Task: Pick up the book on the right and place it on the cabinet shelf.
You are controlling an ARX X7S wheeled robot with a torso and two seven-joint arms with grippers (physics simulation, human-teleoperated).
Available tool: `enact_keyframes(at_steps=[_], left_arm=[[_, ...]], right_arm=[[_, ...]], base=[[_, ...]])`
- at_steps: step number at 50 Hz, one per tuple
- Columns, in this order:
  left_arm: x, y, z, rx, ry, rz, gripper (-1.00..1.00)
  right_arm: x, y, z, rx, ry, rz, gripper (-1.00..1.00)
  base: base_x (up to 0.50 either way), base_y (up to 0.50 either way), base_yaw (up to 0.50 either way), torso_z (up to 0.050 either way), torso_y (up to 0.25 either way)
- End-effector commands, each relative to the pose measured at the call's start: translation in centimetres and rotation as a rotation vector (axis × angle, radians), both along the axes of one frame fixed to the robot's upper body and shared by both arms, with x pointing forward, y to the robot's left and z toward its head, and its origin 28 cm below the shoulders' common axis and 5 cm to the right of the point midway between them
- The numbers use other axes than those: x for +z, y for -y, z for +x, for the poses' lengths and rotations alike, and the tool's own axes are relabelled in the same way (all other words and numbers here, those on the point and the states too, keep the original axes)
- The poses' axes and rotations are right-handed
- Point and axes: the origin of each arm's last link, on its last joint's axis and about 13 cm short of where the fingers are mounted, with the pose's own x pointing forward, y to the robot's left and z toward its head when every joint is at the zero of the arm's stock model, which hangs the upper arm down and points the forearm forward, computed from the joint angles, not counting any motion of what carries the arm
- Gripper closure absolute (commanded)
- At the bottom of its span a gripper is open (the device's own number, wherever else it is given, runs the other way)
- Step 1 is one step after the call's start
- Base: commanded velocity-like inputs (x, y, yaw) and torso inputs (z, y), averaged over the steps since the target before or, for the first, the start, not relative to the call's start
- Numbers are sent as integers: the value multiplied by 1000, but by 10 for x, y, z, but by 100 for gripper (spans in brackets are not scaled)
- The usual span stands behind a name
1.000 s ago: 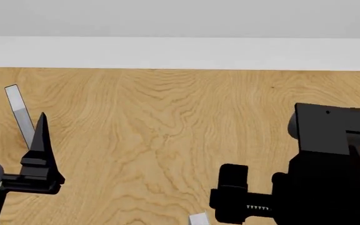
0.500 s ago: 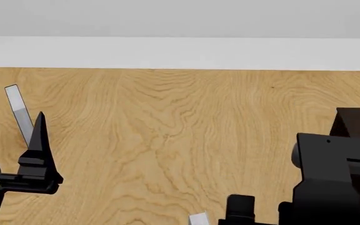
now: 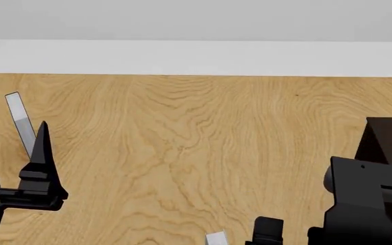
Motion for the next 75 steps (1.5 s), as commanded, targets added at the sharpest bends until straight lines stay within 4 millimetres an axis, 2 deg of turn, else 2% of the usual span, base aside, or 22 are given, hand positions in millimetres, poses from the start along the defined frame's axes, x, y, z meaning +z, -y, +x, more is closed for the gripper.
enact_keyframes(at_steps=[1, 15, 34, 75], left_arm=[[0, -1, 0, 3, 1, -1, -100], [0, -1, 0, 4, 0, -1, -100], [-2, 1, 1, -1, -3, 8, -100], [-1, 0, 0, -1, -1, 7, -100]], right_arm=[[-8, 3, 3, -13, -9, -3, -100], [-22, 3, 10, -12, -47, -13, -100], [-30, 3, 27, 11, -86, -24, -100], [-55, -2, 41, 38, -140, -27, -100]], base=[[0, 0, 0, 0, 0], [0, 0, 0, 0, 0], [0, 0, 0, 0, 0], [0, 0, 0, 0, 0]])
